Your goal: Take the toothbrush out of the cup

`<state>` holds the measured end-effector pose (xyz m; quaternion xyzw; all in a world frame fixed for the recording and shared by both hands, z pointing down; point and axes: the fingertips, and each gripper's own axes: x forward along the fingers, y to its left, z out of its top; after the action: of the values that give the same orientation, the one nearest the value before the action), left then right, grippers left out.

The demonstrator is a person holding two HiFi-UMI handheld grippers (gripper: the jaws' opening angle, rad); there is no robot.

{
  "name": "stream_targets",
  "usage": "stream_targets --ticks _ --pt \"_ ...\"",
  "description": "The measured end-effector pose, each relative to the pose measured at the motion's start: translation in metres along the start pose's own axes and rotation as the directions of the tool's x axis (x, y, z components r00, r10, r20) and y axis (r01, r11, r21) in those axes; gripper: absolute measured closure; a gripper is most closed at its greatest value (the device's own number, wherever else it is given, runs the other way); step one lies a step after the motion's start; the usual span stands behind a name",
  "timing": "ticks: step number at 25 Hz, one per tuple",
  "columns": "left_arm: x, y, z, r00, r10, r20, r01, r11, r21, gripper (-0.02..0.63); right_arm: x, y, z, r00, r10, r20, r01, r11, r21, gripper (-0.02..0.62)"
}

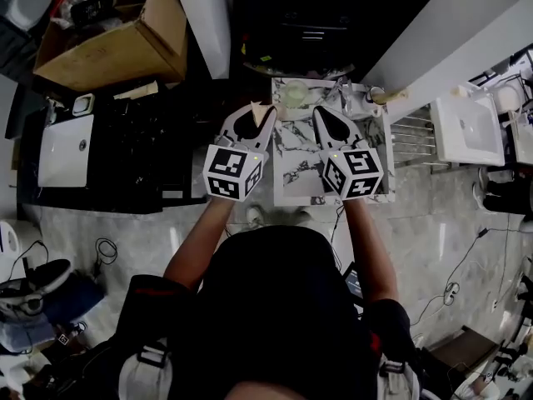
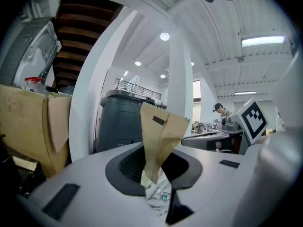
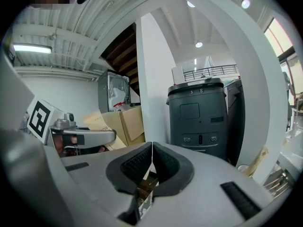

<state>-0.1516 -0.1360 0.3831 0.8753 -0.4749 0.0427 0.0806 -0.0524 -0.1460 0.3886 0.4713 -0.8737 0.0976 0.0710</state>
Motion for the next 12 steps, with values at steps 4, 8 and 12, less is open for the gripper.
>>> stream_targets --ticks 4,8,12 --pt "0.011 -0.012 0.007 1.0 0.015 0.003 -0.015 0.999 0.031 0.523 -0.003 -0.014 0.004 1.0 0.016 0.013 -0.016 1.0 -0.002 0.56" --pt "0.026 -0.022 0.012 0.999 0.046 0.001 -0.046 0.999 0.016 0.523 -0.009 -0.033 0.009 0.999 0.038 0.015 -0.038 0.999 -0.011 0.56" --pt "0.047 -0.044 0.017 0.998 0.056 0.007 -0.056 0.998 0.006 0.523 -0.019 -0.067 0.01 0.999 0.043 0.003 -0.043 0.999 -0.007 0.56"
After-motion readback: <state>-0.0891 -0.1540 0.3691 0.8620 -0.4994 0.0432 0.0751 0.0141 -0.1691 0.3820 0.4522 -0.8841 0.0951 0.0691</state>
